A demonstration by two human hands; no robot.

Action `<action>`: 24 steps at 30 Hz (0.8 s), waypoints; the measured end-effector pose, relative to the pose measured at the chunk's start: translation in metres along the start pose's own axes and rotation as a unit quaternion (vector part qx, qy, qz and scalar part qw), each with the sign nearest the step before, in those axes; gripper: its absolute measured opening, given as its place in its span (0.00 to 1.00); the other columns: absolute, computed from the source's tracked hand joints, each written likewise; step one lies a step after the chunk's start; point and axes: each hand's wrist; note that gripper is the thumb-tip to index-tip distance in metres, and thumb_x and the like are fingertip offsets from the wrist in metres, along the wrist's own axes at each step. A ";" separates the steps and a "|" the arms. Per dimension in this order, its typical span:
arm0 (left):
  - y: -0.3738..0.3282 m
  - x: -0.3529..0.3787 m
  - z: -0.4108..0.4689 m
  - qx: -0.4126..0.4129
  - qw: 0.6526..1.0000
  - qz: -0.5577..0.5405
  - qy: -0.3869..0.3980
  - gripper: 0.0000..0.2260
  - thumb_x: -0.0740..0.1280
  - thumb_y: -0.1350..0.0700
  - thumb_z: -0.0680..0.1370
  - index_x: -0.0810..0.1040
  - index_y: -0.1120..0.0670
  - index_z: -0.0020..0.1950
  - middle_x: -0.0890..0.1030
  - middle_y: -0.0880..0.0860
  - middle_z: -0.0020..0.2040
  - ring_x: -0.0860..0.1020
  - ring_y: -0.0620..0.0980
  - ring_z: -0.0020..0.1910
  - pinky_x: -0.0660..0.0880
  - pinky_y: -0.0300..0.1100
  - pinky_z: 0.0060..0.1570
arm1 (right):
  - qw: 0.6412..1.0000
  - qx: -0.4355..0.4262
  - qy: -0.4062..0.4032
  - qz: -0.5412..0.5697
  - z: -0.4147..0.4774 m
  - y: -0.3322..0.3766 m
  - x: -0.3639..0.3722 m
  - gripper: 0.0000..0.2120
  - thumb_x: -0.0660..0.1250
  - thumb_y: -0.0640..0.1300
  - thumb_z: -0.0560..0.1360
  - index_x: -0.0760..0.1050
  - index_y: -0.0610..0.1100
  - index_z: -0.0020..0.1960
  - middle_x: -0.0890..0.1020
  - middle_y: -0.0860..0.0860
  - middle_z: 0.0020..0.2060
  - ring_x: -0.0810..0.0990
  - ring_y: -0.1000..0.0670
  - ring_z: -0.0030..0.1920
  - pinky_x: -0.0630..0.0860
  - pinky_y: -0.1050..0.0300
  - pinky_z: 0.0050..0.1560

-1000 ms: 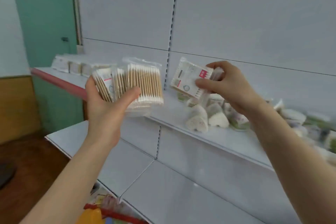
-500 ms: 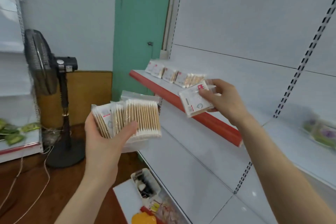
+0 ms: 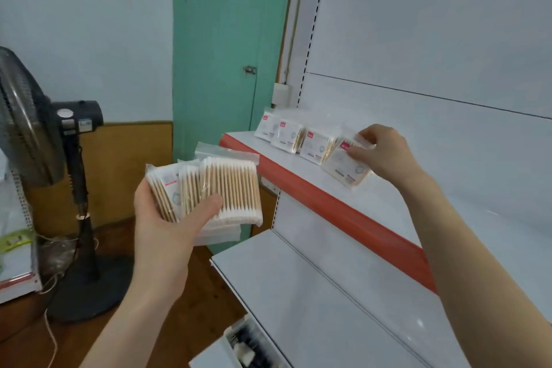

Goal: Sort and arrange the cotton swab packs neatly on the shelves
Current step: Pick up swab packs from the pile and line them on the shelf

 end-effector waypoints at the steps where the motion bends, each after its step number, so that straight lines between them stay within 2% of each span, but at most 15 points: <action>1: 0.004 0.000 0.013 -0.007 1.000 -0.008 0.004 0.38 0.72 0.51 0.57 0.64 0.41 0.66 0.75 0.48 0.60 0.76 0.51 0.58 0.77 0.54 0.54 | 1.000 0.001 0.005 -0.009 0.009 0.001 0.007 0.15 0.69 0.42 0.73 0.74 0.37 0.57 0.78 0.43 0.54 0.75 0.45 0.54 0.66 0.58 0.46; 4: 0.016 0.000 0.054 -0.027 0.999 -0.030 0.015 0.43 0.72 0.49 0.54 0.65 0.46 0.69 0.76 0.49 0.60 0.76 0.53 0.59 0.75 0.58 0.56 | 0.999 0.013 -0.009 -0.034 0.031 0.004 0.028 0.13 0.70 0.42 0.72 0.76 0.39 0.54 0.79 0.45 0.51 0.75 0.47 0.51 0.67 0.59 0.47; 8: 0.032 -0.001 0.114 -0.048 0.996 -0.054 0.051 0.41 0.72 0.51 0.56 0.65 0.47 0.69 0.76 0.49 0.60 0.77 0.53 0.58 0.75 0.58 0.56 | 0.997 0.026 -0.042 -0.064 0.056 0.007 0.053 0.09 0.70 0.44 0.72 0.77 0.41 0.50 0.78 0.49 0.44 0.76 0.47 0.50 0.71 0.56 0.49; 13: 0.047 0.002 0.181 -0.073 0.988 -0.072 0.116 0.36 0.72 0.54 0.58 0.67 0.47 0.66 0.77 0.50 0.58 0.78 0.52 0.57 0.76 0.56 0.55 | 0.986 0.045 -0.062 -0.146 0.086 0.015 0.088 0.11 0.69 0.47 0.73 0.77 0.43 0.52 0.79 0.46 0.50 0.73 0.46 0.56 0.67 0.57 0.47; 18: 0.064 0.006 0.229 -0.107 0.972 -0.111 0.180 0.33 0.71 0.57 0.59 0.69 0.49 0.64 0.79 0.50 0.56 0.79 0.52 0.56 0.77 0.52 0.51 | 0.958 0.060 -0.061 -0.274 0.094 0.014 0.110 0.15 0.65 0.50 0.75 0.75 0.42 0.58 0.78 0.46 0.54 0.70 0.45 0.60 0.66 0.55 0.52; 20: 0.071 0.010 0.239 -0.123 0.963 -0.117 0.211 0.34 0.73 0.57 0.58 0.69 0.50 0.64 0.79 0.51 0.56 0.79 0.52 0.56 0.79 0.51 0.49 | 0.956 0.071 -0.061 -0.279 0.093 0.014 0.110 0.16 0.65 0.51 0.75 0.74 0.43 0.58 0.77 0.46 0.55 0.70 0.45 0.59 0.66 0.55 0.52; 22: 0.078 0.014 0.245 -0.136 0.953 -0.125 0.240 0.38 0.78 0.59 0.55 0.69 0.51 0.63 0.79 0.52 0.56 0.79 0.54 0.56 0.80 0.49 0.46 | 0.956 0.091 -0.042 -0.276 0.094 0.016 0.108 0.17 0.66 0.52 0.75 0.74 0.44 0.60 0.77 0.47 0.56 0.71 0.46 0.60 0.67 0.55 0.54; 24: 0.081 0.021 0.248 -0.139 0.945 -0.133 0.265 0.37 0.78 0.54 0.54 0.70 0.50 0.62 0.79 0.52 0.55 0.80 0.53 0.54 0.81 0.46 0.42 | 0.964 0.103 -0.059 -0.237 0.093 0.021 0.102 0.19 0.67 0.53 0.74 0.74 0.44 0.60 0.78 0.48 0.56 0.72 0.48 0.59 0.68 0.56 0.54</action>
Point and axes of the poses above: each hand's wrist, its own z-axis towards the middle knuckle, its own x-axis out of the palm, y = z × x
